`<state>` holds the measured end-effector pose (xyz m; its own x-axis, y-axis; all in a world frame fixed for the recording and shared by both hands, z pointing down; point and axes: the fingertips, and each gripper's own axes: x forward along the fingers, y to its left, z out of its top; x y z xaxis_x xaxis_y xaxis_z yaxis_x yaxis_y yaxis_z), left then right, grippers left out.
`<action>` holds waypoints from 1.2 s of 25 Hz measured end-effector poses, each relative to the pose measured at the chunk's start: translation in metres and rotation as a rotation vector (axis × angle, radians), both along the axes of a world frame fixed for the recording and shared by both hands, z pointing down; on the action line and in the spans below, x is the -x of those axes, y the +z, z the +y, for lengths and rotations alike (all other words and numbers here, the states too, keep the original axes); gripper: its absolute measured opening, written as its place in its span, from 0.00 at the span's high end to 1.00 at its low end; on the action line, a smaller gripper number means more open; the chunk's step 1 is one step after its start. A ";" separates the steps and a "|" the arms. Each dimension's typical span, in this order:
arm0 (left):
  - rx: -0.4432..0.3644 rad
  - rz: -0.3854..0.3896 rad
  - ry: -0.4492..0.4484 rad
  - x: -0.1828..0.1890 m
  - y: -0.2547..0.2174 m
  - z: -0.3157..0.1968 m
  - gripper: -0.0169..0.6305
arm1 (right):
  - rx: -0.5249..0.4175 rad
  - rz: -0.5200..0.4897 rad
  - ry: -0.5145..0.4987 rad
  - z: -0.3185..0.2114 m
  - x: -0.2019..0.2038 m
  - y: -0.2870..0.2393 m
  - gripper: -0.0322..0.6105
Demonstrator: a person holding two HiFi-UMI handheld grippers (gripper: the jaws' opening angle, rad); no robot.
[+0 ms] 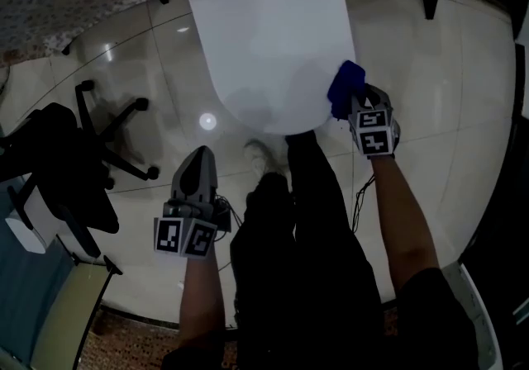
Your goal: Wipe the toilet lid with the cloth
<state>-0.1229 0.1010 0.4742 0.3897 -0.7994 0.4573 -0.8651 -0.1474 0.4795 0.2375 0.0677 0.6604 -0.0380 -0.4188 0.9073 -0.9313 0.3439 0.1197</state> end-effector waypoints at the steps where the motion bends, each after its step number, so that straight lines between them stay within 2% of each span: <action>1: -0.010 -0.001 0.003 0.003 -0.006 0.002 0.99 | 0.008 0.029 0.039 0.001 -0.008 0.000 0.86; 3: -0.032 -0.001 -0.001 0.011 -0.021 0.007 0.99 | 0.007 0.049 0.096 0.004 -0.017 -0.009 0.86; 5: -0.057 0.008 -0.005 0.019 -0.045 0.014 0.99 | -0.022 0.027 0.112 0.009 -0.014 -0.032 0.86; 8: -0.104 0.021 0.011 0.032 -0.104 0.028 0.99 | -0.121 -0.032 0.121 0.024 0.001 -0.098 0.86; 12: -0.188 0.028 0.006 0.062 -0.195 0.047 0.99 | -0.360 -0.140 0.201 0.037 0.006 -0.238 0.86; 15: -0.303 0.036 -0.017 0.085 -0.265 0.046 0.99 | -0.577 -0.253 0.302 0.032 -0.006 -0.341 0.86; 18: -0.409 0.029 -0.010 0.092 -0.336 0.054 0.99 | -0.720 -0.348 0.341 0.042 -0.018 -0.431 0.86; 21: -0.487 0.000 0.010 0.095 -0.391 0.075 0.99 | -0.840 -0.410 0.312 0.059 -0.022 -0.510 0.86; 24: -0.564 -0.022 -0.010 0.099 -0.433 0.090 0.99 | -0.988 -0.466 0.221 0.063 -0.021 -0.583 0.86; 27: -0.613 -0.010 -0.059 0.094 -0.455 0.107 0.99 | -1.087 -0.509 0.160 0.069 -0.034 -0.630 0.86; 30: -0.630 -0.022 -0.100 0.086 -0.455 0.123 0.99 | -1.126 -0.476 0.086 0.077 -0.042 -0.657 0.86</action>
